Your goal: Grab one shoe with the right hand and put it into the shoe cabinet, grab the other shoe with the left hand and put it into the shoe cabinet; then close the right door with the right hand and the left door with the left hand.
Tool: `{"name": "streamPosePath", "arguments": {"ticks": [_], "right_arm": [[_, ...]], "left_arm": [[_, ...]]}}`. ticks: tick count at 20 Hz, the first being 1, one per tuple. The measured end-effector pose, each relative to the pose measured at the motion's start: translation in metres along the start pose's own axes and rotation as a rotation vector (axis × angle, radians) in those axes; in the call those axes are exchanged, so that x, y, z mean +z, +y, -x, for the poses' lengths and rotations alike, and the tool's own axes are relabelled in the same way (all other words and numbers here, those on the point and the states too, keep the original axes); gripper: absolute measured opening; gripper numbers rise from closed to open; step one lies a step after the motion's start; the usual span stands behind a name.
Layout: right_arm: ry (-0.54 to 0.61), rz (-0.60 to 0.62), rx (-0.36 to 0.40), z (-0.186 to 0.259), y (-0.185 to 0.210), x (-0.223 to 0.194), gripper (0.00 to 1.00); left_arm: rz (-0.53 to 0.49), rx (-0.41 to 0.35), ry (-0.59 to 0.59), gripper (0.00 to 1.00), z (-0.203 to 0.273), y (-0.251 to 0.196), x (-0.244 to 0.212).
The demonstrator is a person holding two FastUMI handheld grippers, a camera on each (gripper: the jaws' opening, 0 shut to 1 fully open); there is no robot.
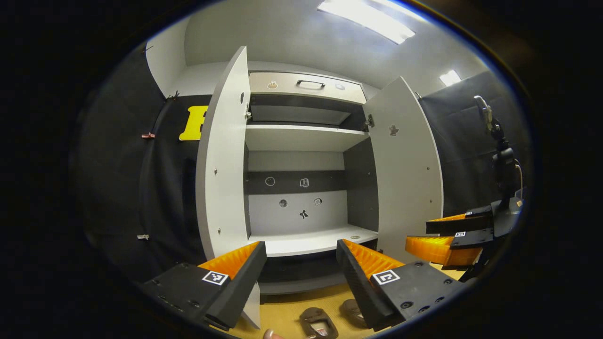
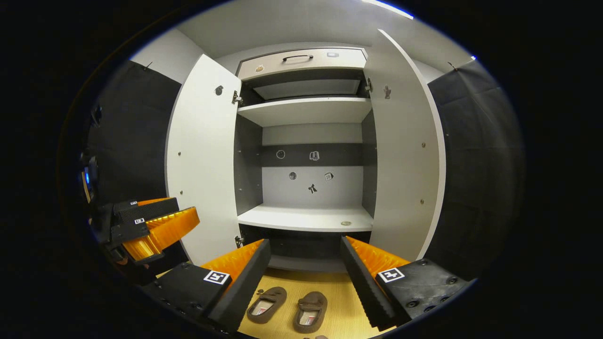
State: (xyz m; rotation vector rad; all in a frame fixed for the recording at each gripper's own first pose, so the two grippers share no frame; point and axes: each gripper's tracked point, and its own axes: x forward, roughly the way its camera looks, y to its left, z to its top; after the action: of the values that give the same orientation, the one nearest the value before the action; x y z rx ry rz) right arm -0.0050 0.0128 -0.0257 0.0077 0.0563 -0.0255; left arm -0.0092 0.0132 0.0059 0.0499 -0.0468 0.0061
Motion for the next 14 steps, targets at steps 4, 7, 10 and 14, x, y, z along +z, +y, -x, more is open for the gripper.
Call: {"name": "streamPosePath", "arguments": {"ticks": [4, 7, 10, 14], "right_arm": [[0.034, -0.013, -0.014, -0.003, 0.005, -0.023, 0.98], [0.096, -0.038, -0.027, -0.01, 0.008, -0.064, 0.98], [0.205, -0.093, -0.02, -0.018, 0.012, -0.12, 0.98], [0.306, -0.097, -0.013, -0.035, 0.009, -0.188, 0.99]], "left_arm": [[0.001, -0.017, 0.009, 0.95, -0.001, 0.003, -0.004], [0.029, -0.03, 0.011, 0.95, -0.005, 0.002, -0.008], [0.041, -0.018, 0.009, 0.95, -0.012, 0.007, -0.008], [0.021, 0.006, 0.023, 0.95, -0.026, 0.014, -0.017]]}}
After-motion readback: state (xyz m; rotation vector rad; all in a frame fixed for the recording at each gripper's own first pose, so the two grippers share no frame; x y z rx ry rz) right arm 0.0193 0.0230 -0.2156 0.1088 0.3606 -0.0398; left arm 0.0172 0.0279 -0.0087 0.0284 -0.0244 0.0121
